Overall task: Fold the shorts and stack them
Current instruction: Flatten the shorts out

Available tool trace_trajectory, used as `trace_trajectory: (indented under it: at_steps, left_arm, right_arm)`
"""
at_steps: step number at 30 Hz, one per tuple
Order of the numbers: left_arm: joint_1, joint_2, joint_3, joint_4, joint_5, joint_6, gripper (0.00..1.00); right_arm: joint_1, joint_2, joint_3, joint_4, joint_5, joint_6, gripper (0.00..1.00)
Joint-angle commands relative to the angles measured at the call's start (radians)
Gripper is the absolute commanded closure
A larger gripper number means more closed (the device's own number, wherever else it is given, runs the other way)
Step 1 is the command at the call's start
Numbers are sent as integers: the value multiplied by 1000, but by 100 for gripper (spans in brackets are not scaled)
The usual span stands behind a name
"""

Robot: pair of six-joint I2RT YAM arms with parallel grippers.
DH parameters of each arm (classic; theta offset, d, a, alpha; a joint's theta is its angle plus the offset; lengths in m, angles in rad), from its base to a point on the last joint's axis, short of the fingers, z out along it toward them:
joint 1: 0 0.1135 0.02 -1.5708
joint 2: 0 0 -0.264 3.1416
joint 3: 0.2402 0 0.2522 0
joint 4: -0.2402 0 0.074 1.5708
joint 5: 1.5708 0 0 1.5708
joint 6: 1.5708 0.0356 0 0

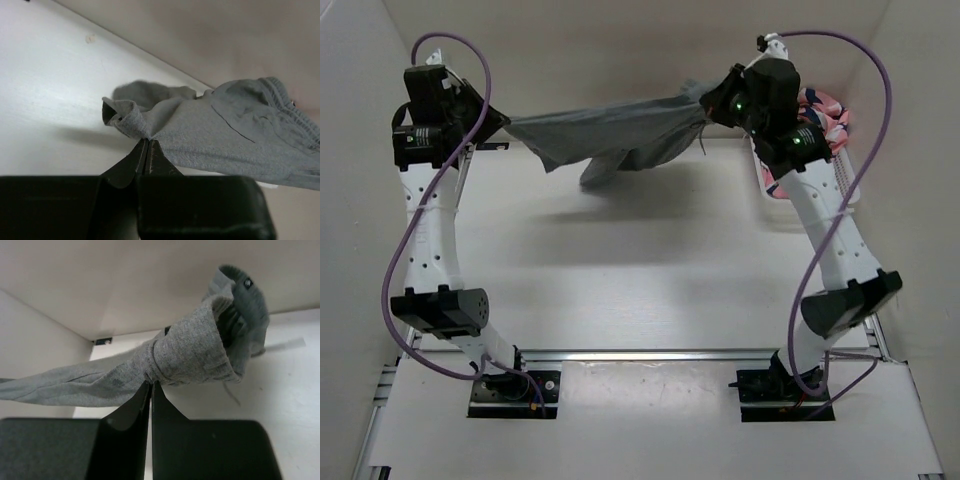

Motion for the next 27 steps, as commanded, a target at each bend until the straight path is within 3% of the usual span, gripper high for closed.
trace_trajectory:
  at_steps: [1, 7, 14, 22, 25, 27]
  left_arm:
    - [13, -118, -128, 8, 4, 14, 90]
    - [22, -268, -141, 8, -7, 14, 90]
    - [22, -356, 43, -91, -59, 5, 90]
    - [22, -440, 295, -142, -145, 5, 90]
    - [22, -449, 304, -132, -157, 5, 90]
    - [22, -449, 213, -102, -147, 5, 90]
  right_arm:
    - [-1, -66, -201, 40, 91, -69, 100]
    - [8, -236, -292, 40, 123, -124, 100]
    - [78, -421, -235, -40, 132, -189, 100]
    - [78, -691, -312, -127, 120, -166, 100]
    - [78, -725, -326, -167, 151, -157, 100]
    - [78, -726, -362, -176, 215, -157, 100]
